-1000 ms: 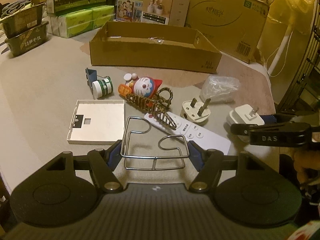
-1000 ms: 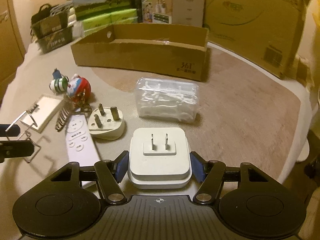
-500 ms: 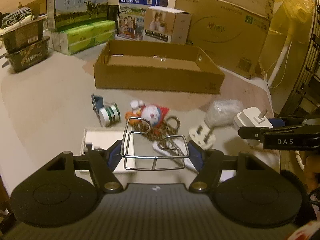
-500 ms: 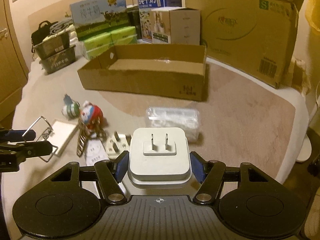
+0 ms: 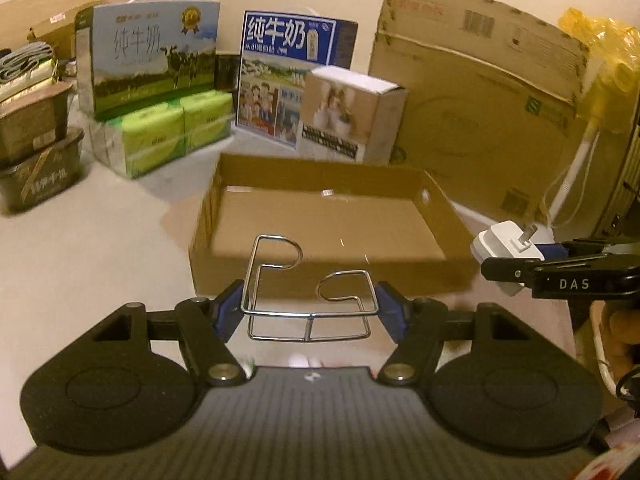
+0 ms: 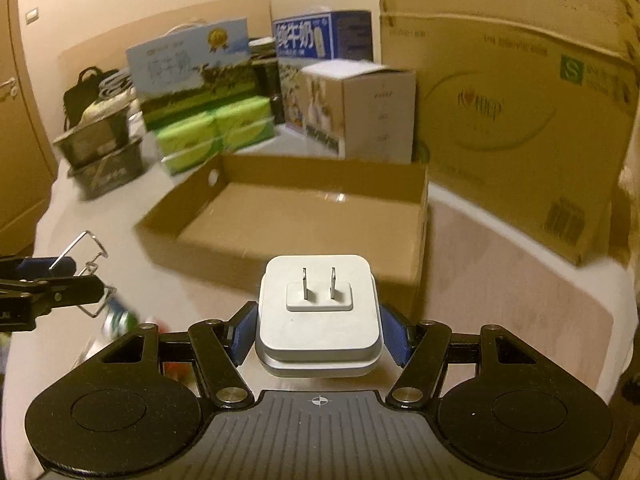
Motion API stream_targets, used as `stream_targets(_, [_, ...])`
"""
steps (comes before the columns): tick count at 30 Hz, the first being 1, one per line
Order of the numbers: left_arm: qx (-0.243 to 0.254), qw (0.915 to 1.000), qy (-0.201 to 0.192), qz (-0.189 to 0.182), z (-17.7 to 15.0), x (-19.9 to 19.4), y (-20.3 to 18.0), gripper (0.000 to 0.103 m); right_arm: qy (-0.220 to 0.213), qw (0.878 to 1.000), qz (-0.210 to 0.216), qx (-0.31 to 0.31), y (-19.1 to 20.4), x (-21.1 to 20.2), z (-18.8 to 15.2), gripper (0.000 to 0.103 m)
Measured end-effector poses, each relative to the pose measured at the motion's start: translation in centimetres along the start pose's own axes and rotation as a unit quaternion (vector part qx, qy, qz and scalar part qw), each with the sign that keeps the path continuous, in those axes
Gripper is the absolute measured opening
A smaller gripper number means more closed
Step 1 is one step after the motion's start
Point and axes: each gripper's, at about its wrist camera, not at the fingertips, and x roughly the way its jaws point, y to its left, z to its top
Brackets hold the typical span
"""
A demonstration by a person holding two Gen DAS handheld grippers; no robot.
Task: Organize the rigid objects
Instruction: 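Carry the wire rack into the box and open the left gripper while the right carries the adapter, then lower the white adapter into the box and open the right gripper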
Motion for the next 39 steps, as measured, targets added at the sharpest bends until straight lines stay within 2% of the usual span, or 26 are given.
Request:
stream_targets(4, [0.004, 1.0000, -0.001, 0.008, 2.4, 2.8, 1.0, 0.066, -0.003, 1.000, -0.007, 0.002, -1.4, 2.5, 2.5, 0.064])
stream_targets(9, [-0.001, 0.9999, 0.003, 0.016, 4.2, 6.4, 2.4, 0.066, 0.004, 1.000, -0.018, 0.000, -2.1, 5.6, 4.2, 0.064])
stream_targets(20, [0.008, 0.9990, 0.026, 0.036, 4.3, 11.8, 4.1, 0.066, 0.016, 0.999, -0.034, 0.003, -3.7, 9.9, 4.5, 0.064])
stream_targets(28, [0.018, 0.9984, 0.028, 0.045, 4.1, 13.3, 3.9, 0.068, 0.025, 0.999, -0.038, 0.009, -4.6, 11.2, 4.0, 0.064])
stream_targets(39, [0.022, 0.9987, 0.011, 0.044, 3.6, 11.2, 3.9, 0.069, 0.026, 0.999, -0.038, 0.011, -4.5, 11.3, 3.8, 0.064])
